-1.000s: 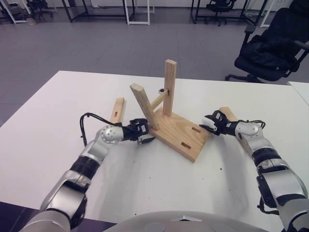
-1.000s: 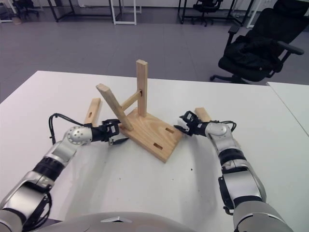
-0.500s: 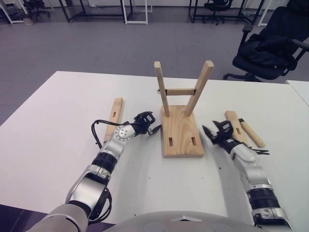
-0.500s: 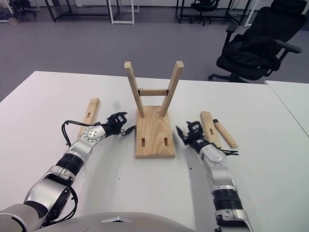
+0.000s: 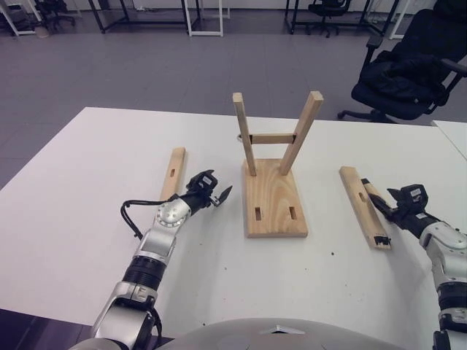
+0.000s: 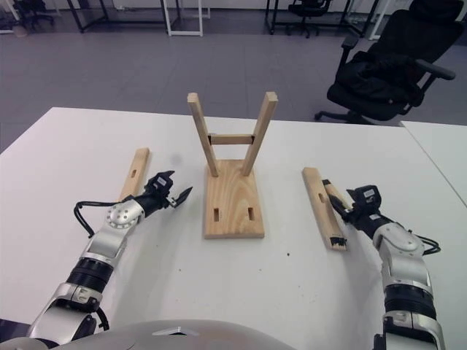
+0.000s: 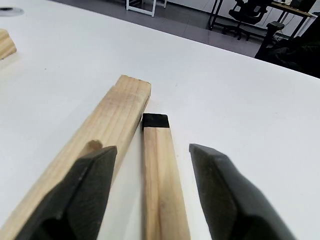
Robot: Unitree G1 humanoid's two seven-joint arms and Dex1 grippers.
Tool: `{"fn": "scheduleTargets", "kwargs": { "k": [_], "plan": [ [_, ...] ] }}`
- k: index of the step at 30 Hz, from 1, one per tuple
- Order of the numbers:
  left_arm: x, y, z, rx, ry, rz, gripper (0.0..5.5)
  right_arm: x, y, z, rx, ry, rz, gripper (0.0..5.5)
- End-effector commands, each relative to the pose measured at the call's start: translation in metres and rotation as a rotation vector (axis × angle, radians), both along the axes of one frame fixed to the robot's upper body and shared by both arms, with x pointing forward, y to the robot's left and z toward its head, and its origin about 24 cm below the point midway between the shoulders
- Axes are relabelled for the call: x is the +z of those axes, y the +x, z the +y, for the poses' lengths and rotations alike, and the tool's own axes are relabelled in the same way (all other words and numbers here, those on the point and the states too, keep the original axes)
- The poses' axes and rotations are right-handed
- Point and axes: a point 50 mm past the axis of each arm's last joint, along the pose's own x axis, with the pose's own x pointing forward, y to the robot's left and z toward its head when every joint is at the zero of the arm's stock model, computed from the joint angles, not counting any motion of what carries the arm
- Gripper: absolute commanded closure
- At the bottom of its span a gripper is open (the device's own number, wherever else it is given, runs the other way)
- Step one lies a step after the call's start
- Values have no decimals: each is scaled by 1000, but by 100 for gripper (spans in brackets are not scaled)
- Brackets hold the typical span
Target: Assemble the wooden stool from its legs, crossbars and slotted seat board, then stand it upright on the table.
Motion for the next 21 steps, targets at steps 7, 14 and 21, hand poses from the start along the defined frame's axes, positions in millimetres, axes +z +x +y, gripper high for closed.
{"fn": "scheduleTargets", "kwargs": {
  "k": [7, 14, 21],
  "plan": [
    [1, -2, -1, -26, -6, 28, 153, -32, -26, -7, -78, 88, 135, 297],
    [11, -8, -6, -43, -56, 29, 153, -52, -34, -2, -67, 233, 254, 419],
    [102, -20, -32, -245, -801, 85, 153, 74, 26, -6, -123, -19, -428, 419]
  ]
}}
